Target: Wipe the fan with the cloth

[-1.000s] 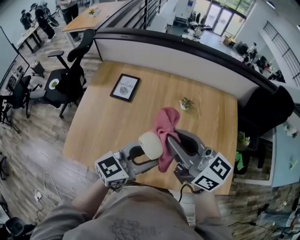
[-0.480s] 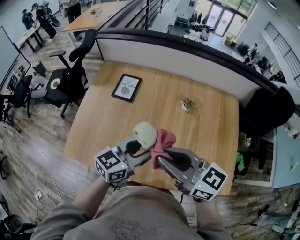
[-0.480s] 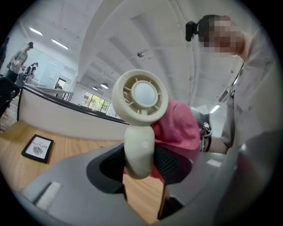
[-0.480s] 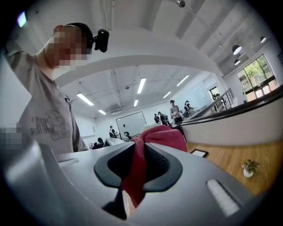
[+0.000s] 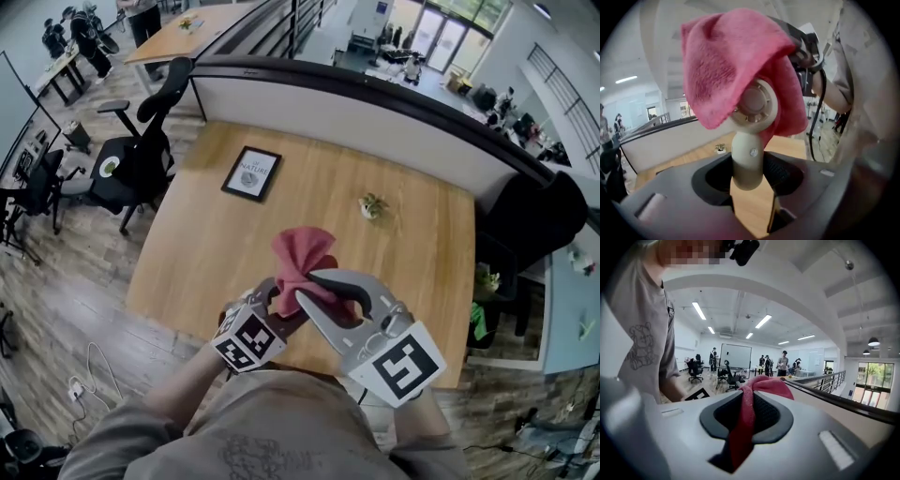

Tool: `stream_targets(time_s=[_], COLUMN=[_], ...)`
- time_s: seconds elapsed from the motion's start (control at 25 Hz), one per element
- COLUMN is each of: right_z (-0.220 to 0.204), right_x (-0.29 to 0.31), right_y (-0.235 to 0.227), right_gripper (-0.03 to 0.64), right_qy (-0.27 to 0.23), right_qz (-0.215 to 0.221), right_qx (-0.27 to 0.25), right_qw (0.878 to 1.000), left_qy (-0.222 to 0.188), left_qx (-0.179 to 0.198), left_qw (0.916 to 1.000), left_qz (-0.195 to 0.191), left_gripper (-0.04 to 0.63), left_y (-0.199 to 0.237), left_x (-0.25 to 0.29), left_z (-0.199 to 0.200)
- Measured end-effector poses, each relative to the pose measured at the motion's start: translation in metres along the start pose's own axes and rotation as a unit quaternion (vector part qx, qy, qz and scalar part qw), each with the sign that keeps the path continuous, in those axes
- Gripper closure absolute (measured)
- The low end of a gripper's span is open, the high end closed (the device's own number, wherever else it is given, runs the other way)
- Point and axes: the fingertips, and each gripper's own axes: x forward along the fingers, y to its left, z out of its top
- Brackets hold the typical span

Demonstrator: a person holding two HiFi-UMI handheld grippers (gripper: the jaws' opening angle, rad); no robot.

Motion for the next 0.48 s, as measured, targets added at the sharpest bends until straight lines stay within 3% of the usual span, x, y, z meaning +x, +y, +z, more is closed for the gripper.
stream_targets(time_s=[0.12, 0.2, 0.48], right_z=[-0.005, -0.007, -0.034], right_x=[0.012, 0.018, 0.007], right_y=[-0.002, -0.005, -0.041], right_gripper=[0.551, 0.551, 0.551], right_qy=[0.024, 0.029, 0.014], right_qz=[0.001, 0.003, -0.019], right_qx=[-0.017, -0.021, 0.053], right_qw=[1.000, 0.999, 0.998], left_qy=[0.033, 0.039, -0.015], left_qx=[0.055, 0.066, -0.039], left_qw=[0.9979, 0.9970, 0.9986], left_qz=[0.010, 0.011, -0.033], left_gripper=[0.410, 0.410, 0.410], left_y=[0.000, 0.000, -0.011], left_x=[0.003, 0.003, -0.005], left_z=[-0.009, -0.012, -0.006])
